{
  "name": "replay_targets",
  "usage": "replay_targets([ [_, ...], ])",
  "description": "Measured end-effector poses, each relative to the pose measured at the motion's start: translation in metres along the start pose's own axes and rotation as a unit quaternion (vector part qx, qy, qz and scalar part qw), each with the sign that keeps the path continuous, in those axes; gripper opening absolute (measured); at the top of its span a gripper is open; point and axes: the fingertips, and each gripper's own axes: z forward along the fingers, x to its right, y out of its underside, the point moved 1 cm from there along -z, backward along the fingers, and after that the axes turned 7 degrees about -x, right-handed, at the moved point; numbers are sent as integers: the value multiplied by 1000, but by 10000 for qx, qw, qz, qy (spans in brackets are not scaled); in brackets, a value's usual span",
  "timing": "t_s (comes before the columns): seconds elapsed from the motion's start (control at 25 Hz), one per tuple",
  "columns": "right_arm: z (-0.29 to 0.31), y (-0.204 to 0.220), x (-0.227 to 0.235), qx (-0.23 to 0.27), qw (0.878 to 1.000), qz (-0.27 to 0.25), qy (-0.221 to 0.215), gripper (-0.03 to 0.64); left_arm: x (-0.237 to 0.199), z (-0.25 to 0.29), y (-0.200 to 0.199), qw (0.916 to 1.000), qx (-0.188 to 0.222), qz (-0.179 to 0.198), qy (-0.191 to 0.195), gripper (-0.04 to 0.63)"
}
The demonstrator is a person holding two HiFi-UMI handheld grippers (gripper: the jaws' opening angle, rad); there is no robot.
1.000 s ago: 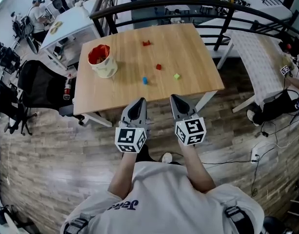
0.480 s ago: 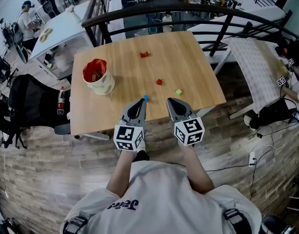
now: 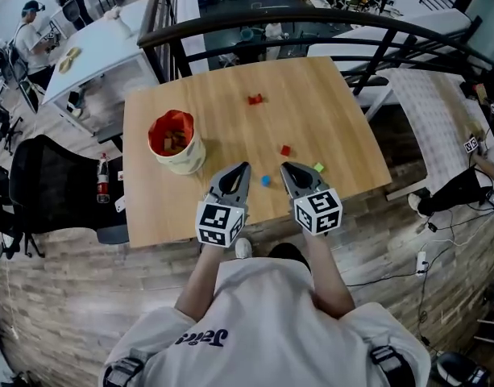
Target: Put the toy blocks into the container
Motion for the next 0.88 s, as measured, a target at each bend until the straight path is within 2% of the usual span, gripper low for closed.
replay_targets([
  [0.24,44,23,10,-487,9986,-128,-168,16,-31,18,33,9989,-322,-37,344,8],
  [0.4,66,56,34,-944,9953,-121,-158,17,-45,42,67,9957,-684,-251,572,8],
  [0.72,98,141,32,-1775,9788,-153,-1009,21,-55,81,113,9915,-1016,-567,582,8],
  [0.76,101,152,30,-1882,9761,-154,-1080,36,-54,85,118,9907,-1071,-586,600,8],
  [0.84,107,170,27,-2102,9703,-202,-1183,145,-51,92,127,9892,-1165,-621,642,8],
  [0.88,111,178,28,-2186,9681,-222,-1208,152,-50,96,131,9885,-1205,-639,654,8],
])
